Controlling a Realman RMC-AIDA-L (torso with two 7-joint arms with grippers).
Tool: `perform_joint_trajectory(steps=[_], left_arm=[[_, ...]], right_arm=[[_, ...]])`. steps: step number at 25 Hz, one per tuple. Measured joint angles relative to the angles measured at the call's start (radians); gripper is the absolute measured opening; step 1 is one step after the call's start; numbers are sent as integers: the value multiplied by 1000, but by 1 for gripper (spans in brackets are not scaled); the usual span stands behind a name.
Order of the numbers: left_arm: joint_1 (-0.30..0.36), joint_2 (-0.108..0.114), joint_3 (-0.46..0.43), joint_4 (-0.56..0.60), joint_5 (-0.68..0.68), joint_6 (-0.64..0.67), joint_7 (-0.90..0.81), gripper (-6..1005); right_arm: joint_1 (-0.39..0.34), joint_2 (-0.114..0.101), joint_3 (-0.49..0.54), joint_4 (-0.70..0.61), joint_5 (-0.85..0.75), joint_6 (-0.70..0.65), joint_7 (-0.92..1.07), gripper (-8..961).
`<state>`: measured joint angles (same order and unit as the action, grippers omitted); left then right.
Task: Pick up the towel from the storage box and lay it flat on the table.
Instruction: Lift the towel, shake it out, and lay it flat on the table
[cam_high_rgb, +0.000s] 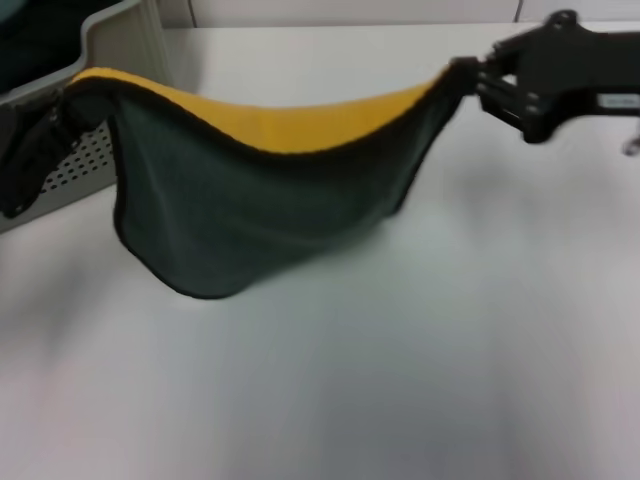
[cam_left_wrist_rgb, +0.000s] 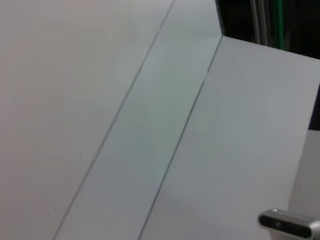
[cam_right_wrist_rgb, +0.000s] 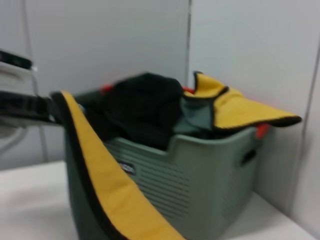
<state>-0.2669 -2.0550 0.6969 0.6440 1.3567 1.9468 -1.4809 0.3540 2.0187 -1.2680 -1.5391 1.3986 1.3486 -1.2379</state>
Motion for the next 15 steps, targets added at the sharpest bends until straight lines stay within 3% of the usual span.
perform_joint_trajectory(steps=[7,15], left_arm=[[103,-36,31,242,-23,85,-152,21],[305,-34,272,431,-179,87,-212,22]], right_arm=[[-90,-1,120,-53,123,204,-9,6],[-193,-2,117,-32,287,373,-15,7]])
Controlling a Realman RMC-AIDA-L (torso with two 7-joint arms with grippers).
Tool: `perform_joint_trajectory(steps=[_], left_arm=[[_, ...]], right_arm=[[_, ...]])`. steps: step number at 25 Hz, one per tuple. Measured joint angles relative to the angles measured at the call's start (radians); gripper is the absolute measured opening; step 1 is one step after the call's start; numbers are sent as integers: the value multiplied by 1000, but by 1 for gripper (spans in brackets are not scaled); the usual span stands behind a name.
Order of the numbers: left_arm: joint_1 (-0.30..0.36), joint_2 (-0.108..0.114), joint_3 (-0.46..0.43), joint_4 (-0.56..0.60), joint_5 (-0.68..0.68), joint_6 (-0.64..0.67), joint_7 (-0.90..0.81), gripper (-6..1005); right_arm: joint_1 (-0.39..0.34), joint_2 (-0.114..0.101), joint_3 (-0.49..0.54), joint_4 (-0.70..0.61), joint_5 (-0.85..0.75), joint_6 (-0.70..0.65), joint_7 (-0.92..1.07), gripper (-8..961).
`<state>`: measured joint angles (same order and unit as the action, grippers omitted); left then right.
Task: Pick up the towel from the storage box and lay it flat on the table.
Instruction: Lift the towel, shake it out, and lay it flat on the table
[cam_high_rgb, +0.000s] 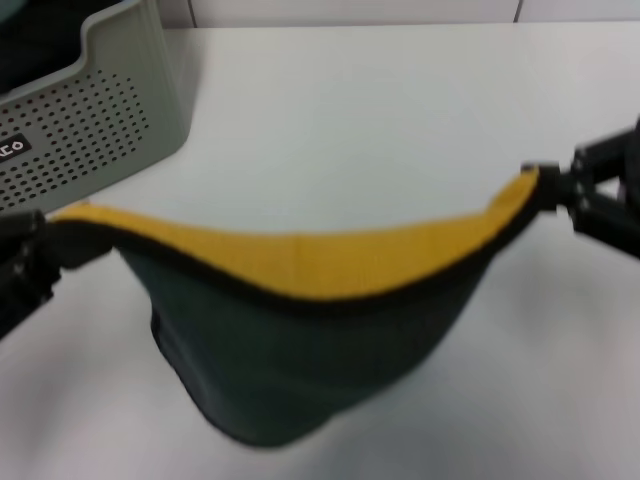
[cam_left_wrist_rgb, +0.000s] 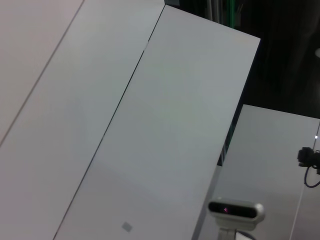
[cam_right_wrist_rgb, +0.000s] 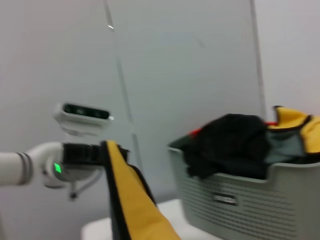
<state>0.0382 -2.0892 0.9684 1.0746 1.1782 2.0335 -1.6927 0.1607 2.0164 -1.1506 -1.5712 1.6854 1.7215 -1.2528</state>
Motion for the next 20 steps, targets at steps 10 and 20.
perform_joint_trajectory(steps=[10,20], left_arm=[[-78,39,42,-214,23,2,28,24],[-35,50,90,-171,-24,5,17,26]], right_arm=[[-23,-13,-17,245,146,139,-141,7],[-68,-29,-48,207,263,190,-159,8]])
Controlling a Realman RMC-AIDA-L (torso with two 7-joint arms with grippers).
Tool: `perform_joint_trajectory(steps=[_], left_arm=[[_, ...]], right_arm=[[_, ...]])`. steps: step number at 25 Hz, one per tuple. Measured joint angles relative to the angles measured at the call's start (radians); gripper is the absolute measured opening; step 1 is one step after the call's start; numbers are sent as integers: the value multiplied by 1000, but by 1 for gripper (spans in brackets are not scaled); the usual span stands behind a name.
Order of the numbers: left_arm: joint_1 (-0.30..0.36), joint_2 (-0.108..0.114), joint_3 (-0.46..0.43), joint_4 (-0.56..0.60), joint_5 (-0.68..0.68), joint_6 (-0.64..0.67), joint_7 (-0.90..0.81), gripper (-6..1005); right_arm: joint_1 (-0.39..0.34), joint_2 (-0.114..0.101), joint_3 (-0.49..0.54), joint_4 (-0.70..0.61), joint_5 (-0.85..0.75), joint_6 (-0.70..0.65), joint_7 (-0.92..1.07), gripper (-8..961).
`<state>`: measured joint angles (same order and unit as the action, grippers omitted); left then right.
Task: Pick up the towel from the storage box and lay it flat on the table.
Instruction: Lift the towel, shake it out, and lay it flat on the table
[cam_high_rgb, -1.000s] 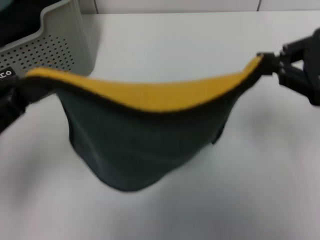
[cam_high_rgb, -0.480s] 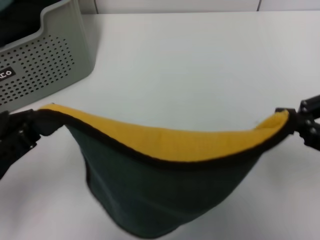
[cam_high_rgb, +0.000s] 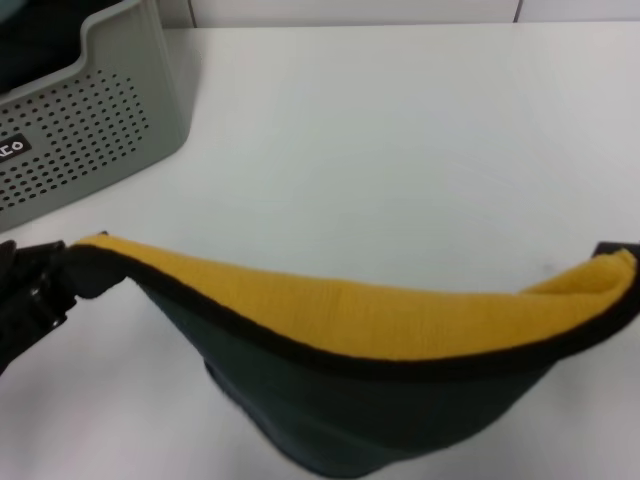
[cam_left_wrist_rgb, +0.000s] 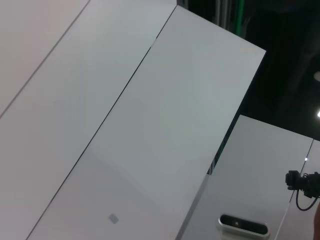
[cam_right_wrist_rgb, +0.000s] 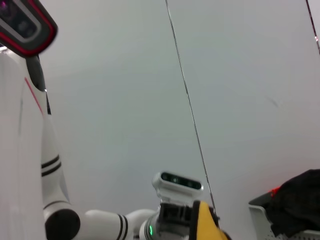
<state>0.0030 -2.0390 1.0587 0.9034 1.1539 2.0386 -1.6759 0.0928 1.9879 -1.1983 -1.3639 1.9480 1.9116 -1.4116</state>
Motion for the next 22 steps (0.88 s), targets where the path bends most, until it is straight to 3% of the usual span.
perform_joint_trajectory(steps=[4,7,10,13,16,19,22], left_arm=[[14,1,-9,-20,11,-3,19,26],[-47,-5,-89,-146,89,-14,100,27],[-162,1,-195,-344,216,-55,214,27],[-271,5,-249,-504,302,-196,331,28],[-322,-20,-246,-535,327,-377,365,28],[-377,-51,-244,-542,360,-546,421,29],[-427,-58,-247,-588,362,-655,496,29]], right_arm=[[-20,-2,-6,30,8,0,-4,8],[17,0,3,161,-10,-7,-50,8],[119,0,17,371,-73,-21,-134,8],[246,7,72,603,-183,-75,-246,8],[352,15,115,791,-262,-194,-365,9],[388,20,116,833,-279,-287,-423,9],[420,36,100,840,-294,-511,-451,9]])
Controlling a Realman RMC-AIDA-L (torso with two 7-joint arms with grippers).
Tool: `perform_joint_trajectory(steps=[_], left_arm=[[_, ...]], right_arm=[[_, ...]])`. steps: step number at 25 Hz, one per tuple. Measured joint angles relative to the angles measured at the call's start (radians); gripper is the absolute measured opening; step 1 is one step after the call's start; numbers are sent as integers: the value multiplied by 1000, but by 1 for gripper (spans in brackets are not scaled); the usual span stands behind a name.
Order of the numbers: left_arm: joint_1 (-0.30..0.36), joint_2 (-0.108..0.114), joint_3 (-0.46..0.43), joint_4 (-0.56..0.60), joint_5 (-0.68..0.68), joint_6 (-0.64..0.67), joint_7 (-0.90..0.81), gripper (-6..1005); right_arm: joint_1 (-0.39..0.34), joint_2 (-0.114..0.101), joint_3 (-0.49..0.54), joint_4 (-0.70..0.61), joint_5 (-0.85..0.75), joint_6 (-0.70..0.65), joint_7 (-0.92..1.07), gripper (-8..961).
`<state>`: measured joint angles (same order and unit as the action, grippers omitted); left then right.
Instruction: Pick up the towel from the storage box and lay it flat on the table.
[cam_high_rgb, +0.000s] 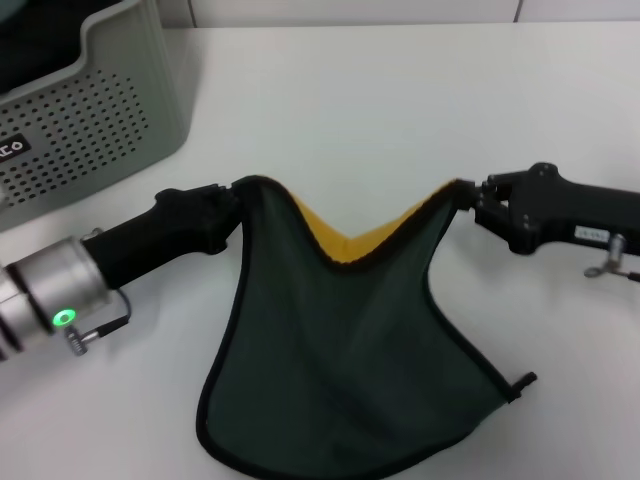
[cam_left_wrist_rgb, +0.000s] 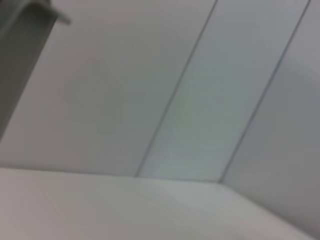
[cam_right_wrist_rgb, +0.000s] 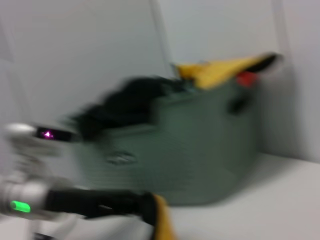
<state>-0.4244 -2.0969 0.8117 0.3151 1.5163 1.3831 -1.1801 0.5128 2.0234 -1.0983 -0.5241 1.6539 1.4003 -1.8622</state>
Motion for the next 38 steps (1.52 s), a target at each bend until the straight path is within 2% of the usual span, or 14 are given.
perform_joint_trajectory(steps=[3,6,11,19,24,26,28,32,37,38], left_arm=[[-40,-1,-6,-31,-37,-103,58,30],[-51,-2,-6,-32,-94,-182,113,30],[-62,-3,-2,-33,-131,-218,199,31],[-91,-4,-1,-57,-129,-319,221,32],[-114,-5,-6,-91,-145,-392,209,56],[-112,-5,-7,-98,-168,-404,209,102],[-99,-5,-7,-100,-187,-399,209,148],[-53,-3,-7,-83,-195,-355,188,263],[43,2,1,-15,-187,-168,173,484],[67,3,11,12,-177,-112,177,520]], right_arm=[[16,0,-8,8,0,-126,1,9],[41,0,-35,17,-1,-255,3,9],[94,4,-83,34,4,-399,5,9],[150,4,-114,66,9,-487,5,10],[149,5,-120,73,22,-524,6,10],[142,4,-120,73,37,-542,6,171],[125,4,-116,65,48,-542,3,260],[47,4,-115,-2,91,-472,-54,437],[-32,2,-116,-45,160,-274,-170,674],[-38,0,-115,-46,163,-224,-184,691]])
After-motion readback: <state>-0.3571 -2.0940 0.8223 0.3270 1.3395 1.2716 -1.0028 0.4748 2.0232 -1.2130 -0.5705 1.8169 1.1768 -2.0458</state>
